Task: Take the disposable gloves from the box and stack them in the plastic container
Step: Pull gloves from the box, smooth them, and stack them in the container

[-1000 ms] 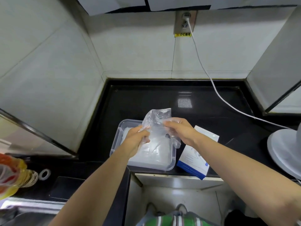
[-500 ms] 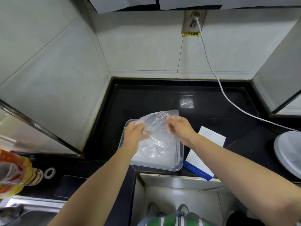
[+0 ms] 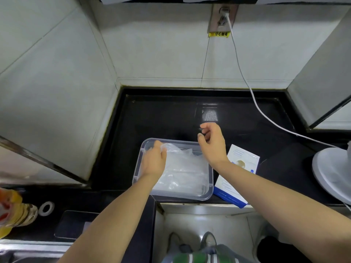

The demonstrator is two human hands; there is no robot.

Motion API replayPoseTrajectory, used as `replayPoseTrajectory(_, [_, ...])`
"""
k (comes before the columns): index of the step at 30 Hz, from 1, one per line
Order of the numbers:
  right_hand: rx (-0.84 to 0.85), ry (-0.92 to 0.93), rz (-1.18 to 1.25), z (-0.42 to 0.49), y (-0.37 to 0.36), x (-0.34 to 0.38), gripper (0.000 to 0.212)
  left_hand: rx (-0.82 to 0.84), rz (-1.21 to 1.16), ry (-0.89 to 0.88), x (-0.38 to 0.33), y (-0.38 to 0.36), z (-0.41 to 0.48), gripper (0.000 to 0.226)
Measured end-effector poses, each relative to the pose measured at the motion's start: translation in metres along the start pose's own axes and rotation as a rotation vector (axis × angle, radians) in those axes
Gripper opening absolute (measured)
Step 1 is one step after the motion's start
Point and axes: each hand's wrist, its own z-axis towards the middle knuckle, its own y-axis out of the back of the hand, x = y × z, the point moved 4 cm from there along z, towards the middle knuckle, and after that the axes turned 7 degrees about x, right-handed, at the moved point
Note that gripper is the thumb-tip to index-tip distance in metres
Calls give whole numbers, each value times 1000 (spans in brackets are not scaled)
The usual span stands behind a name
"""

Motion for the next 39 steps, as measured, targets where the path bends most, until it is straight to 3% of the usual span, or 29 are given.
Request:
replayPoseTrajectory(2, [183, 19, 8, 1, -11, 4, 15, 40, 31, -9, -1, -7, 5, 19])
replayPoseTrajectory(6, [613, -203, -187, -13, -52, -19, 14, 47, 50, 38, 4, -22, 12, 22])
replayPoseTrajectory(9, [696, -329, -325, -19, -70, -40, 22, 108, 119, 64, 8, -26, 11, 29])
replayPoseTrajectory(11, [813, -357, -462, -21, -78, -50, 42, 136, 163, 45, 7, -26, 9, 35])
replayPoseTrajectory(14, [872, -359, -589, -21, -85, -58, 59, 7, 314, -53, -5, -19, 5, 40])
replayPoseTrajectory(17, [881, -337, -637, -23, -94, -65, 50, -184, 330, -337, -36, -13, -3, 33])
replayPoseTrajectory(19, [902, -280, -679, -22, -99, -67, 27, -163, 312, -497, -58, -18, -8, 21])
replayPoseTrajectory(21, [926, -276, -673, -22, -99, -67, 13, 74, 195, -374, -66, -34, -4, 13])
replayPoseTrajectory(24, [968, -403, -631, -23, -92, -72, 52, 420, 80, 145, -27, -66, 12, 27])
replayPoseTrajectory(26, [946, -489, -571, -25, -90, -78, 72, 488, 168, 277, 5, -74, 15, 44])
replayPoseTrajectory(28, [949, -517, -565, -25, -88, -79, 76, 508, 288, 277, 24, -73, 14, 72])
replayPoseTrajectory(30, [952, -525, -576, -25, -88, -80, 80, 523, 330, 264, 31, -72, 10, 85])
replayPoseTrajectory(35, [944, -540, -608, -28, -95, -89, 95, 611, 302, 288, 31, -81, 5, 87])
replayPoseTrajectory(39, [881, -531, -670, -29, -102, -93, 94, 673, 286, 320, 29, -82, 5, 90])
